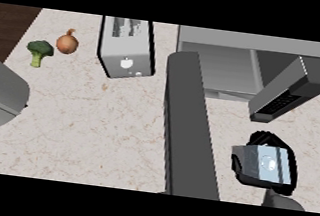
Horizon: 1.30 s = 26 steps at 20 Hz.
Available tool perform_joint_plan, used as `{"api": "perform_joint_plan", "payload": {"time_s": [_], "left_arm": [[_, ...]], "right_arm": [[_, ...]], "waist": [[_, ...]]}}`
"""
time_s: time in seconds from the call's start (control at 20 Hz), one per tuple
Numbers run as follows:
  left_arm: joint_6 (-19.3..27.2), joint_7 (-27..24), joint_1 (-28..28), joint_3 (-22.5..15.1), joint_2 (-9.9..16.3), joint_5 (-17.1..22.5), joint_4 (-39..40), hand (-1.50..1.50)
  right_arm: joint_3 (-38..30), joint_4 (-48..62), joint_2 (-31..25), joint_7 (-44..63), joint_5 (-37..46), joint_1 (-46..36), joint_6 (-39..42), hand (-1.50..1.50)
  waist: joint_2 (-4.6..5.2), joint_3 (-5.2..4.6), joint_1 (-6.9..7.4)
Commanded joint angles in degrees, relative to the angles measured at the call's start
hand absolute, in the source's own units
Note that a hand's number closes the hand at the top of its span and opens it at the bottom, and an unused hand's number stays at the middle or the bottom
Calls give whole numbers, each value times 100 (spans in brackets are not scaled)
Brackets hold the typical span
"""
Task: Pick up the milk, place it into the microwave and close the microwave
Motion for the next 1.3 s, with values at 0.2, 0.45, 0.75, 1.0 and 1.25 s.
{"api": "perform_joint_plan", "payload": {"time_s": [0.2,0.45,0.75,1.0,1.25], "left_arm": [[-26,194,-57,171,187,296,-184,-150],[-161,-98,165,453,380,398,-205,-150],[-264,-360,381,231,363,329,-34,-150],[-206,76,-89,510,373,609,-35,-150],[-535,-270,167,666,573,689,158,-150]], "right_arm": [[697,-1655,255,1092,-467,465,-288,150],[593,-717,256,994,236,-536,-995,150],[905,369,259,1070,129,-1554,-1852,150],[763,1137,259,1201,462,-2067,-2223,150],[353,3010,258,429,22,-2956,-2304,150]], "waist": [[29,7,61],[44,10,138],[56,13,202],[57,11,142],[81,16,256]]}}
